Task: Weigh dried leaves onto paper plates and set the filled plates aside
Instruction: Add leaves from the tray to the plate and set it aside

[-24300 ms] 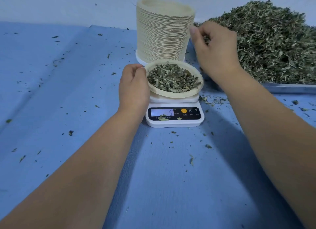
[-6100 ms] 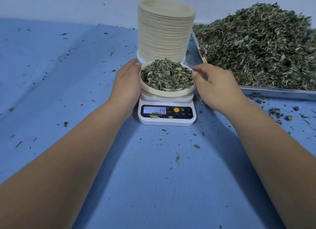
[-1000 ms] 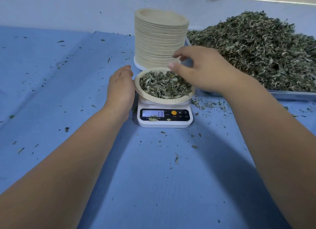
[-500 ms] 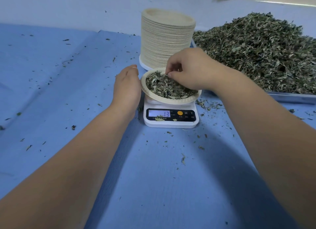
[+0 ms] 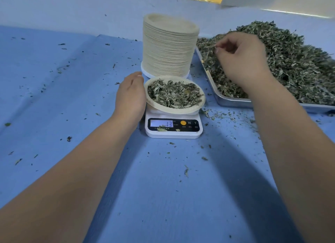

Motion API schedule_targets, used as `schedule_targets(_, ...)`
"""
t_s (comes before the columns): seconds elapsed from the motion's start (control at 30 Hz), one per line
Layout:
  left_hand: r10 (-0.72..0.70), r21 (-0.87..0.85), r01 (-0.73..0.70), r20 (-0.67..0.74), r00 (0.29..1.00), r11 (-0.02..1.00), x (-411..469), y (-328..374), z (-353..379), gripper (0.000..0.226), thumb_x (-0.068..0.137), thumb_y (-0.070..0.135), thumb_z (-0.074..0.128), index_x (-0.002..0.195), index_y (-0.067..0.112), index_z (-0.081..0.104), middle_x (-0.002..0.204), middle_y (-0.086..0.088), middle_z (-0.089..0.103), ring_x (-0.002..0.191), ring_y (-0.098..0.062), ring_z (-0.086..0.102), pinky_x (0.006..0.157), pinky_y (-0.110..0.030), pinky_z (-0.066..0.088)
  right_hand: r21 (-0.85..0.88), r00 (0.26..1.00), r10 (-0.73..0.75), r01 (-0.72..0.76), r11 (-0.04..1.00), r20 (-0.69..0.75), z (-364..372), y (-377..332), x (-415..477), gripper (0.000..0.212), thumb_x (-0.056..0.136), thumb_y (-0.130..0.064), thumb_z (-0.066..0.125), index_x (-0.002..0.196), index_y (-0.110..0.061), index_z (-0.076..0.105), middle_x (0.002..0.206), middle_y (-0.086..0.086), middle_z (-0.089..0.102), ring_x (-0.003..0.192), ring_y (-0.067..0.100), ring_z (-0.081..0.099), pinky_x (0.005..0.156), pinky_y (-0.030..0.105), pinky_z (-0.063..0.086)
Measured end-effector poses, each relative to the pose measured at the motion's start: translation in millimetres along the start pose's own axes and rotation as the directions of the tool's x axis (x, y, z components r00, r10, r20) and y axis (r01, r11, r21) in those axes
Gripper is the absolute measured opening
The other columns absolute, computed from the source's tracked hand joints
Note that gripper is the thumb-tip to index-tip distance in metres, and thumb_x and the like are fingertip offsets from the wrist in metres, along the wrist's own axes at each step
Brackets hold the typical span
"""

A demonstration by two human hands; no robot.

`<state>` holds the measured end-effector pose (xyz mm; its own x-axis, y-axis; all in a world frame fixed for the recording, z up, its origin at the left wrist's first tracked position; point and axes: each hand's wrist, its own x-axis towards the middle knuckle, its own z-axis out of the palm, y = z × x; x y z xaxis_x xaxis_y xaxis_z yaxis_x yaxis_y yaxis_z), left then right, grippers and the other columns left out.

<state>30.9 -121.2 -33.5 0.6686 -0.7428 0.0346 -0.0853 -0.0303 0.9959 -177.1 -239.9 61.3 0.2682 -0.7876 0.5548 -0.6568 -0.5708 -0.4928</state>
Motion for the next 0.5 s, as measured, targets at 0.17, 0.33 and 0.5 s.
schedule_targets(0.17, 0.042, 0.016, -0.042, 0.004, 0.999, 0.999, -2, 0, 1, 0.045, 0.102, 0.032, 0.042, 0.144, 0.029, 0.056, 0.138, 0.016, 0.056, 0.13, -0.006, 0.049, 0.118, -0.039, 0.036, -0.287, 0.99, 0.137, -0.127, 0.95, 0.015, -5, 39, -10, 0.023, 0.095, -0.024, 0.058, 0.11, -0.013, 0.071, 0.102, 0.009, 0.072, 0.094, 0.029, 0.066, 0.087, 0.038, 0.055)
schedule_targets(0.33, 0.085, -0.019, -0.084, 0.093, 0.992, 0.996, -10, 5, 0, 0.057, 0.093, 0.029, 0.053, 0.149, 0.035, 0.049, 0.154, 0.014, 0.046, 0.136, -0.003, 0.04, 0.112, -0.032, 0.032, -0.279, 0.981, 0.078, -0.026, 0.96, 0.177, 13, 29, -21, 0.033, 0.098, -0.037, 0.061, 0.122, -0.017, 0.068, 0.112, 0.007, 0.07, 0.096, 0.028, 0.064, 0.087, 0.041, 0.054)
schedule_targets(0.5, 0.124, -0.04, -0.12, 0.094, 0.988, 0.992, -12, 7, 0, 0.06, 0.091, 0.024, 0.063, 0.148, 0.039, 0.049, 0.157, 0.011, 0.041, 0.131, 0.002, 0.037, 0.104, -0.025, 0.032, -0.062, 0.892, -0.138, 0.182, 0.981, 0.431, 20, -17, -31, 0.039, 0.093, -0.055, 0.061, 0.125, -0.032, 0.066, 0.111, -0.014, 0.065, 0.093, 0.003, 0.058, 0.081, 0.022, 0.04)
